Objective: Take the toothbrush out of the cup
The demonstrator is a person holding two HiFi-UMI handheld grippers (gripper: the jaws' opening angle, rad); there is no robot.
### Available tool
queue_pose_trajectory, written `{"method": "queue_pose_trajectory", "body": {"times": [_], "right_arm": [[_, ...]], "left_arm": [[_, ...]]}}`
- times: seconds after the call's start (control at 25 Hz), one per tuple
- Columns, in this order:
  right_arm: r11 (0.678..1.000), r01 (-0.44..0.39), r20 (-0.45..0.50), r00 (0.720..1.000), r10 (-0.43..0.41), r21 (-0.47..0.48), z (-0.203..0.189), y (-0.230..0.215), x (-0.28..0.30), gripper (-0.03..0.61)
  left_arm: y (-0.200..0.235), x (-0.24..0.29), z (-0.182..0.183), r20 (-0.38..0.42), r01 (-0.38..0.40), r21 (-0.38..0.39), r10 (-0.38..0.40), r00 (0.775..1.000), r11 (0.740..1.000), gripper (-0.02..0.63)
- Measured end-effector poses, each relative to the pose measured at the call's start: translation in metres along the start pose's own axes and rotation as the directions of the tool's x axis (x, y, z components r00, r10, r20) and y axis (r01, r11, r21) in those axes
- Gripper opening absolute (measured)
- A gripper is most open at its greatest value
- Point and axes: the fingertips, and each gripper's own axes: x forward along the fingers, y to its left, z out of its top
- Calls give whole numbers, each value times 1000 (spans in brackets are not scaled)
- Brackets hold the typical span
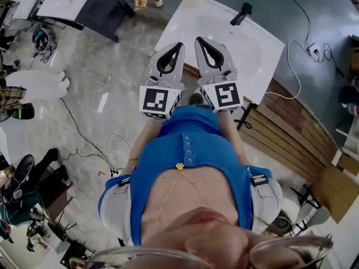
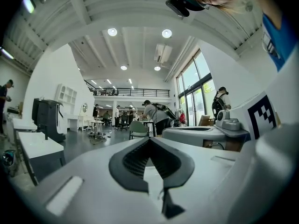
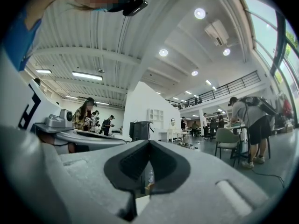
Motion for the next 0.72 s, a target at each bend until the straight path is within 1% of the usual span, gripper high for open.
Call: {"method": "queue_pose_trajectory", "body": {"times": [0.2, 0.44, 0.6, 0.72], "right_arm": [[1000, -26, 6, 1000, 26, 2, -3, -27, 22, 2], [999, -43, -1, 999, 43, 24, -11, -49, 33, 2], [999, -39, -13, 999, 40, 27, -15, -55, 43, 2], [1000, -14, -34, 999, 15, 17, -20, -60, 54, 1]], "left_arm": [[9, 37, -1, -2, -21, 9, 21, 1000, 1000, 2], [13, 60, -2, -5, -52, 12, 52, 999, 999, 2], [20, 73, -7, -9, -40, 4, 40, 999, 999, 2], [28, 84, -10, -11, -9, -13, 9, 1000, 1000, 2]]}}
